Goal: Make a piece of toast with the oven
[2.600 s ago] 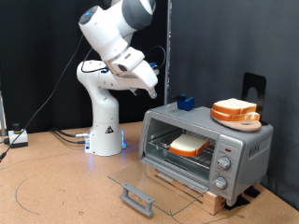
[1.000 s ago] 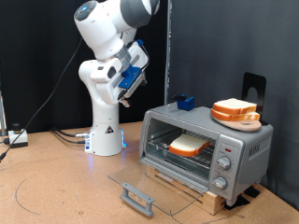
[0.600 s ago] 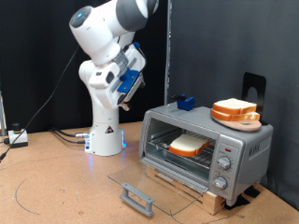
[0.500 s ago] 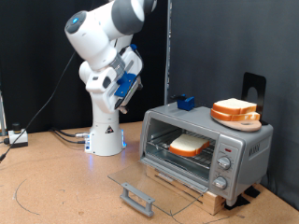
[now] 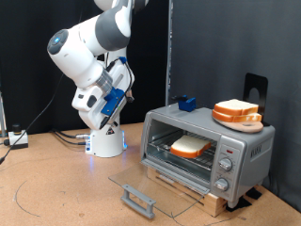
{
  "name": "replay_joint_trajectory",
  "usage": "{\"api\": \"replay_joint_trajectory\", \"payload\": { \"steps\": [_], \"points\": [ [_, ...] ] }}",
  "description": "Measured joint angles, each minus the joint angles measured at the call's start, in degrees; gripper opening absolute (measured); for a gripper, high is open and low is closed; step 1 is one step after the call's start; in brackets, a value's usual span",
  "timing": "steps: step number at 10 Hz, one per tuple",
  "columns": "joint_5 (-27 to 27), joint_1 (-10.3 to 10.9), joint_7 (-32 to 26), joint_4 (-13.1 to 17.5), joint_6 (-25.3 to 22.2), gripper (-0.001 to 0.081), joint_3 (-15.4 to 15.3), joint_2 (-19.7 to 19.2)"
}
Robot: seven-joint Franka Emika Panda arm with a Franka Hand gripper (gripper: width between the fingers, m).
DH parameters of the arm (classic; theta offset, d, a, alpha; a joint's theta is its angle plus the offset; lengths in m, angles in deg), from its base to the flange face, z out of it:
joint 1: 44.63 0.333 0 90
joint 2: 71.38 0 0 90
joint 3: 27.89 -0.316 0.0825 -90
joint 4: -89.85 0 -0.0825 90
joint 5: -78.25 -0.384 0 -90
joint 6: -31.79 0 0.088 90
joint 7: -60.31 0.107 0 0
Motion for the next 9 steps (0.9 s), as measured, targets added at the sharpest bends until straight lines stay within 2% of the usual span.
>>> {"api": "replay_joint_trajectory", "payload": {
  "steps": [1,2,3,5,6,7,8,9],
  "points": [
    [0.21,-0.26,1.82,0.95,-4.27,0.0807,0.07,-1.44],
    [0.2,-0.65,3.43,2.04,-6.31,0.0807,0.16,-3.82],
    [-0.48,-1.13,3.63,2.78,-5.66,0.0807,0.3,-6.49],
    [-0.04,-1.75,3.36,3.33,-0.25,0.0807,0.38,-11.34],
    [1.77,-1.76,3.29,3.53,3.07,0.0807,0.34,-13.52],
    [2.93,-1.71,3.29,4.48,4.49,0.0807,0.1,-15.72],
    [2.79,-1.72,3.34,4.41,4.36,0.0807,0.1,-15.7],
    [0.18,-1.82,1.91,4.15,3.1,0.0807,0.46,-15.77]
  ]
}}
